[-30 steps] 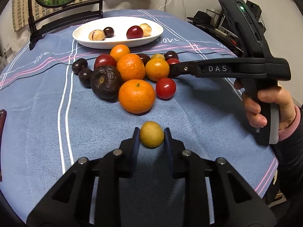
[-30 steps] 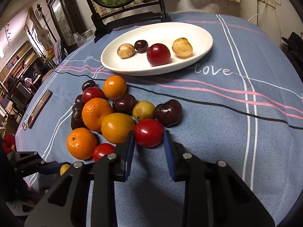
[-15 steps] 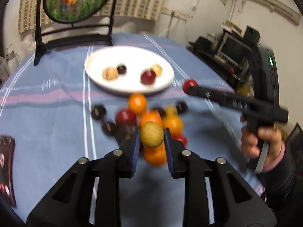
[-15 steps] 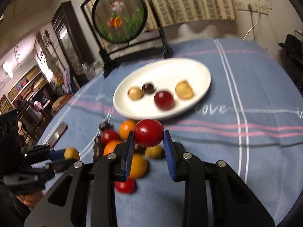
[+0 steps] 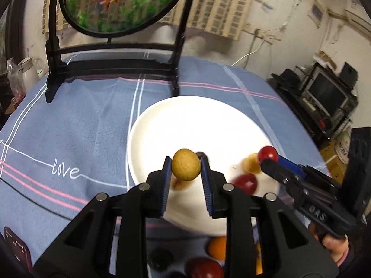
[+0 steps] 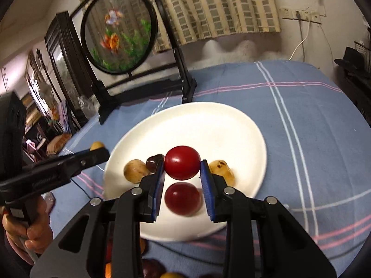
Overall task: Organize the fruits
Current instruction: 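Drop both held fruits onto the white plate by opening both tools, then grasp a tangerine with the left tool while the right tool grasps a yellow-orange fruit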
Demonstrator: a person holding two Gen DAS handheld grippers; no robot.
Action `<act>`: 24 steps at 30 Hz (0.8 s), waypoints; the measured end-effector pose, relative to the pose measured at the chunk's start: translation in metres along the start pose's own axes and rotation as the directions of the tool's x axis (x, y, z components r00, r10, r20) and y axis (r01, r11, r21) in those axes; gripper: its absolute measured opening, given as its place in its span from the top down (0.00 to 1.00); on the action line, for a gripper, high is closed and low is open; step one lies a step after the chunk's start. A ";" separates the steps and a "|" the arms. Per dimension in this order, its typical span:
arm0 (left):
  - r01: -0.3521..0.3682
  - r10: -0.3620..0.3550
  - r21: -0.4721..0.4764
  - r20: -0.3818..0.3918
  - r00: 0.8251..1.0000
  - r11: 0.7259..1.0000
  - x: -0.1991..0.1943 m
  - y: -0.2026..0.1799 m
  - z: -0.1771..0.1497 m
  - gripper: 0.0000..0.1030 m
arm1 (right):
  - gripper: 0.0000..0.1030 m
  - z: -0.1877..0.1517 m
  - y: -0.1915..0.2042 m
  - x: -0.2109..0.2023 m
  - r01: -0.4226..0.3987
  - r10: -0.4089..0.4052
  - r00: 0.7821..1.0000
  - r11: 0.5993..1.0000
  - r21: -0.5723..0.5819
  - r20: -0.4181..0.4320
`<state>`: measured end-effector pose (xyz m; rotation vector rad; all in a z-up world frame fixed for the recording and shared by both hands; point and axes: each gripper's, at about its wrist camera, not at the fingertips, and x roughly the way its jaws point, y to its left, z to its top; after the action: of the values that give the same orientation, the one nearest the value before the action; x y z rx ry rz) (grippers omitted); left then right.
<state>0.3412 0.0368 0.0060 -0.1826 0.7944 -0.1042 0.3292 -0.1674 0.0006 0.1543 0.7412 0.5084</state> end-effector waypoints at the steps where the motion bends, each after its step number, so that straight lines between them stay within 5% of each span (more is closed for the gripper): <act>1: -0.014 0.014 0.003 -0.010 1.000 1.000 0.007 0.001 0.002 0.75 | 0.70 0.002 0.000 0.008 0.002 -0.002 1.000 1.000 -0.002 -0.012; 5: -0.052 0.052 -0.004 -0.033 0.998 0.999 0.022 0.002 0.006 0.74 | 0.66 0.007 0.002 0.016 0.013 -0.013 1.000 1.000 -0.024 -0.020; 6: -0.063 0.063 -0.008 -0.032 0.998 0.998 0.023 0.001 0.006 0.59 | 0.50 0.007 0.002 0.016 0.014 -0.014 1.000 1.000 -0.027 -0.018; 7: -0.073 0.072 -0.012 -0.032 0.997 0.997 0.020 0.001 0.005 0.27 | 0.41 0.007 0.003 0.014 0.023 -0.024 1.000 0.999 -0.027 -0.016; 9: -0.092 0.092 -0.030 -0.008 0.996 0.995 0.007 0.001 0.004 0.14 | 0.37 0.007 0.004 0.004 0.033 -0.033 0.999 0.999 -0.036 0.002; 16: -0.065 0.068 -0.058 0.056 0.996 0.996 -0.059 0.008 -0.029 0.03 | 0.37 -0.013 0.018 -0.045 -0.028 0.029 0.999 0.997 -0.068 0.015; 24: -0.023 0.024 -0.096 0.012 1.000 0.995 -0.084 0.031 -0.095 0.03 | 0.37 -0.079 0.025 -0.077 -0.094 0.084 0.991 0.991 -0.093 -0.107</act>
<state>0.2152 0.0688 -0.0071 -0.2646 0.7892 -0.0428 0.2181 -0.1875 -0.0026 0.0704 0.8113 0.6403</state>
